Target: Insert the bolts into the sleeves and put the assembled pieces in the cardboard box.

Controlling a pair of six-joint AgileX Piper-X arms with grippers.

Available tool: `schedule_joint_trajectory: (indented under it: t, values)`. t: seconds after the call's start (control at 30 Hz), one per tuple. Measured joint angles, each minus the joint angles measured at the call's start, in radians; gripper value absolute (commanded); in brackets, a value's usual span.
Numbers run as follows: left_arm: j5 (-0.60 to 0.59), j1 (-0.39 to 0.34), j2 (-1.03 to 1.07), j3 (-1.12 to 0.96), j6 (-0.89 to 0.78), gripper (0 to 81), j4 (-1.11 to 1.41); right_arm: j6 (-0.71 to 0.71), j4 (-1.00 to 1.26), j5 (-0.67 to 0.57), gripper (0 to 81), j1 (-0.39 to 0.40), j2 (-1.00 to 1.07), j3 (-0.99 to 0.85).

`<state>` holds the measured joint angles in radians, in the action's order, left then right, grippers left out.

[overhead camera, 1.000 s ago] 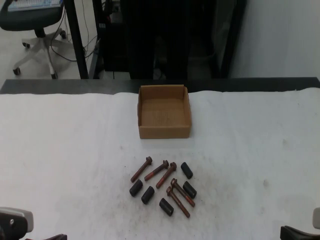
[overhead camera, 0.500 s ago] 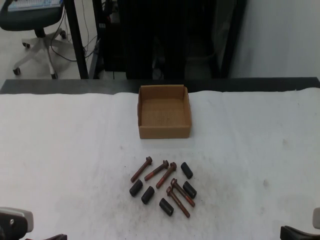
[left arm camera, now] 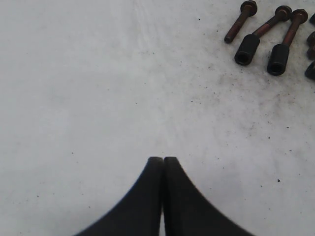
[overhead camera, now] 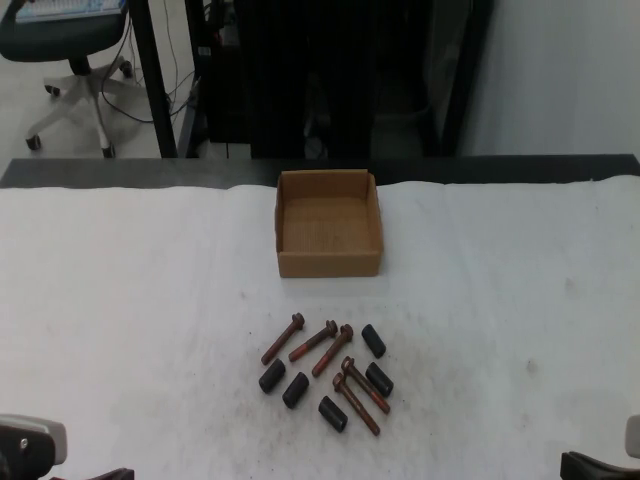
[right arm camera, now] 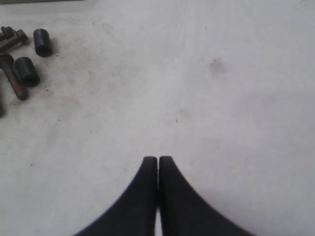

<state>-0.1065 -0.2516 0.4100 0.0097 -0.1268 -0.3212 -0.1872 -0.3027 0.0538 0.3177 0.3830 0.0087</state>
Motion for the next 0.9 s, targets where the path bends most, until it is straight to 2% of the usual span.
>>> schedule_joint_trajectory:
  t: [0.2,0.37,0.6,0.77,0.9]
  values:
    - [0.000,0.000,0.000,0.000,-0.003,0.3,0.007,0.000,0.006,0.000,0.8,0.000,0.000,0.000]
    - [-0.102,0.000,0.000,0.000,-0.076,0.3,0.101,0.000,0.097,0.000,0.8,0.000,0.000,0.000]
    - [-0.188,0.000,0.000,0.000,-0.113,0.3,0.244,-0.116,0.376,0.000,0.8,0.000,0.000,0.001]
    - [-0.286,0.000,0.000,0.003,-0.205,0.3,0.365,-0.218,0.550,-0.005,0.8,0.000,0.000,0.001]
    - [-0.361,0.000,0.000,-0.020,-0.243,0.3,0.528,-0.278,0.712,-0.149,1.1,0.000,0.010,-0.003]
